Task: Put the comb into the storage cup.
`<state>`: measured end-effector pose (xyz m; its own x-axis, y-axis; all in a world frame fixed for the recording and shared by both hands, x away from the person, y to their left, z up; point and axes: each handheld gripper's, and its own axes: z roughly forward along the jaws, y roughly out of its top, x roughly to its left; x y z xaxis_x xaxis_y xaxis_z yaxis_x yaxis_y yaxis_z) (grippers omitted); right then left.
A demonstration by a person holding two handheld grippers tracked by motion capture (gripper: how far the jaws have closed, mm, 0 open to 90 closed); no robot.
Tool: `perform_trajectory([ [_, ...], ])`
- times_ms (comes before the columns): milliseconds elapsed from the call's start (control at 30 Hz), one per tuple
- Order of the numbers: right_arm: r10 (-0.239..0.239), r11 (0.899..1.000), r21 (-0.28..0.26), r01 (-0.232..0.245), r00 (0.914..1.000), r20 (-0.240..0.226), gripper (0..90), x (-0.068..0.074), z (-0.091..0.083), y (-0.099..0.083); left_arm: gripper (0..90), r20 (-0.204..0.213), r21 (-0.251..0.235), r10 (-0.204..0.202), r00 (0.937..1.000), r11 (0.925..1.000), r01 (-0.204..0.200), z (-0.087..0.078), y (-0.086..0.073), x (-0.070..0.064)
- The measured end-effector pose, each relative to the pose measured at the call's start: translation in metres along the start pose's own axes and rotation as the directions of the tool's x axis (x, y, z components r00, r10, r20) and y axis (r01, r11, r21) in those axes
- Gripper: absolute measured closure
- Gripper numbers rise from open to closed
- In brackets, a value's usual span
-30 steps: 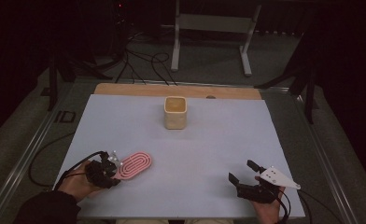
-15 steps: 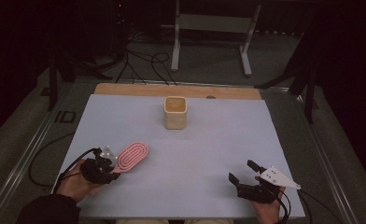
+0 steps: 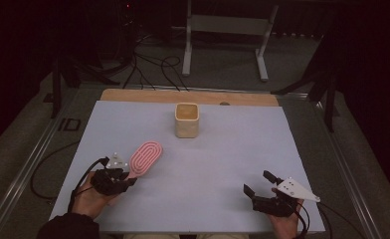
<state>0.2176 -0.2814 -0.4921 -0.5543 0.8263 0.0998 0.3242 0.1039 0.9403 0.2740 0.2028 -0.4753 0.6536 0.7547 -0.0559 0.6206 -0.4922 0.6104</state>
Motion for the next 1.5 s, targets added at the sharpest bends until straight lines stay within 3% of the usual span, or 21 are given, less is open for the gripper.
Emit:
perform_trajectory([
  [100, 0.001, 1.0, -0.002, -0.001, 1.0, -0.001, 9.5, 0.0, 0.0, 0.0, 70.5, -0.016, -0.003, -0.002, 0.9999, 1.0, 0.002, 0.006, 0.006, -0.004],
  [233, -0.002, 1.0, -0.001, 0.002, 1.0, 0.0, 9.5, -0.001, 0.0, 0.0, 70.5, -0.007, -0.024, -0.008, 0.9999, 0.9997, 0.008, 0.011, 0.011, -0.005],
  [433, -0.01, 1.0, 0.007, 0.01, 0.9999, -0.001, 9.5, -0.001, 0.002, 0.001, 70.4, -0.017, -0.064, -0.023, 0.9996, 0.9977, 0.021, 0.017, 0.01, -0.007],
  [600, -0.005, 1.0, 0.013, 0.005, 0.9999, -0.01, 9.5, -0.002, 0.004, 0.001, 70.4, -0.074, -0.19, -0.028, 0.9969, 0.9817, 0.014, 0.01, 0.001, -0.007],
  [733, -0.008, 1.0, 0.02, 0.008, 0.9998, -0.017, 9.5, 0.0, 0.006, 0.001, 70.5, -0.093, -0.226, -0.023, 0.9954, 0.9742, 0.001, 0.008, 0.002, -0.009],
  [867, -0.009, 0.999, 0.036, 0.009, 0.9998, -0.016, 9.2, 0.0, 0.009, 0.001, 70.4, -0.091, -0.223, 0.011, 0.9958, 0.9743, -0.031, 0.009, 0.007, -0.016],
  [1000, 0.035, 0.998, 0.055, -0.035, 0.9993, -0.015, 7.6, -0.005, 0.012, 0.006, 70.4, -0.089, -0.211, 0.044, 0.995, 0.9756, -0.062, 0.012, 0.014, -0.022],
  [1167, 0.044, 0.997, 0.069, -0.043, 0.999, -0.011, 7.4, -0.008, 0.015, 0.017, 70.4, -0.086, -0.198, 0.092, 0.992, 0.9742, -0.108, 0.018, 0.026, -0.03],
  [1500, 0.133, 0.987, 0.099, -0.129, 0.9907, -0.03, 7.4, -0.014, 0.031, 0.031, 70.4, -0.081, -0.21, 0.131, 0.988, 0.9667, -0.146, 0.025, 0.048, -0.04],
])
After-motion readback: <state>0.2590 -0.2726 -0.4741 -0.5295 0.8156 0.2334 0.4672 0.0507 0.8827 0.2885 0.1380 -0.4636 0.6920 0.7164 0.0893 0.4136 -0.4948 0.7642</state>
